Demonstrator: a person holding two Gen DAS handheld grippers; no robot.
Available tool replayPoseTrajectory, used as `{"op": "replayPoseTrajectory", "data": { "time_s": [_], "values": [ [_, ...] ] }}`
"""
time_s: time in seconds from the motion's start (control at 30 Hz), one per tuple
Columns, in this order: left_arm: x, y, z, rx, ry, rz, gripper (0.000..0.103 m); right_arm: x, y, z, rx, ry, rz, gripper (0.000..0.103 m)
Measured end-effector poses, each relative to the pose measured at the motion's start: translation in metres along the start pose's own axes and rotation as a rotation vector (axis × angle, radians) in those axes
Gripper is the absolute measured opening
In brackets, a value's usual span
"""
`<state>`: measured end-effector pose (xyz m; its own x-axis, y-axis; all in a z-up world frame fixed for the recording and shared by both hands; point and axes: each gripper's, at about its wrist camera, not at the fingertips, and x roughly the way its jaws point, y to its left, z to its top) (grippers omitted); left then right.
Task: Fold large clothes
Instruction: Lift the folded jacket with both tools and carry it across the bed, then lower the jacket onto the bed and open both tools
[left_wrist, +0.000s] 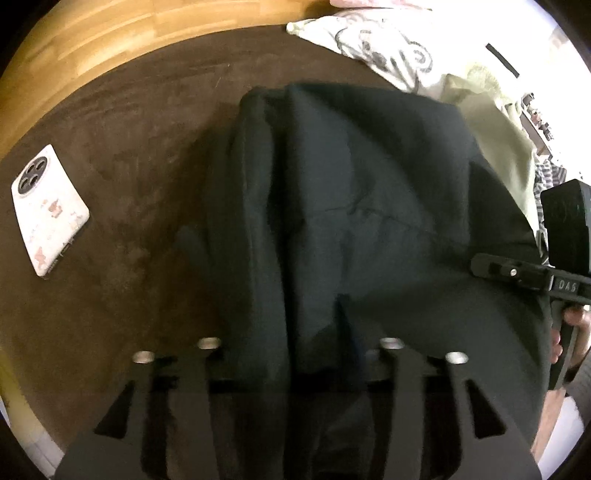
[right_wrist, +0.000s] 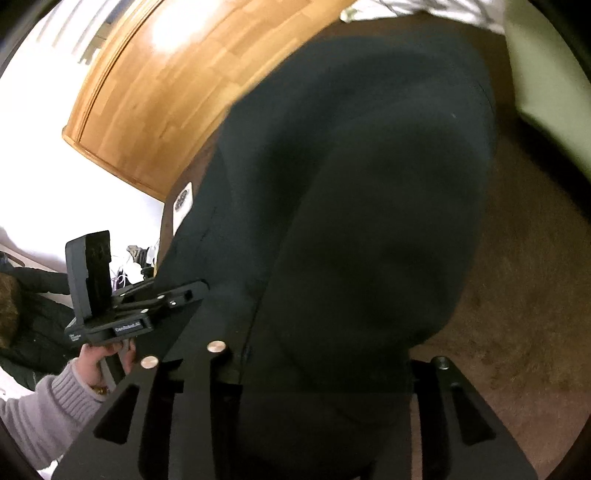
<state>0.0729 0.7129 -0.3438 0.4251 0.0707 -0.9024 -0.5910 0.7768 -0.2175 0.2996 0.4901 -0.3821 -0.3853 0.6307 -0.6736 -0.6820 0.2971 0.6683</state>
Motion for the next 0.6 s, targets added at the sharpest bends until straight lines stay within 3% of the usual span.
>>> {"op": "replayPoseTrajectory", "data": {
  "time_s": [0.03, 0.33, 0.4, 0.47, 0.6],
  "values": [
    [0.002, 0.004, -0.001, -0.010, -0.002, -0.009, 0.066, 0.001, -0.003, -0.001, 0.000, 0.005, -0.001, 0.040],
    [0.008, 0.010, -0.003, -0.028, -0.014, -0.007, 0.082, 0.024, 0.011, 0.017, -0.001, -0.007, -0.057, 0.057],
    [0.007, 0.009, -0.003, -0.011, -0.012, 0.013, 0.091, 0.024, 0.012, 0.019, -0.002, -0.002, -0.092, 0.073],
    [0.005, 0.005, -0.003, 0.011, -0.016, 0.029, 0.097, 0.026, 0.019, 0.022, -0.016, -0.001, -0.119, 0.080],
    [-0.002, 0.001, -0.007, 0.014, -0.022, 0.049, 0.096, 0.025, 0.031, 0.020, -0.044, 0.007, -0.192, 0.096]
  ]
}}
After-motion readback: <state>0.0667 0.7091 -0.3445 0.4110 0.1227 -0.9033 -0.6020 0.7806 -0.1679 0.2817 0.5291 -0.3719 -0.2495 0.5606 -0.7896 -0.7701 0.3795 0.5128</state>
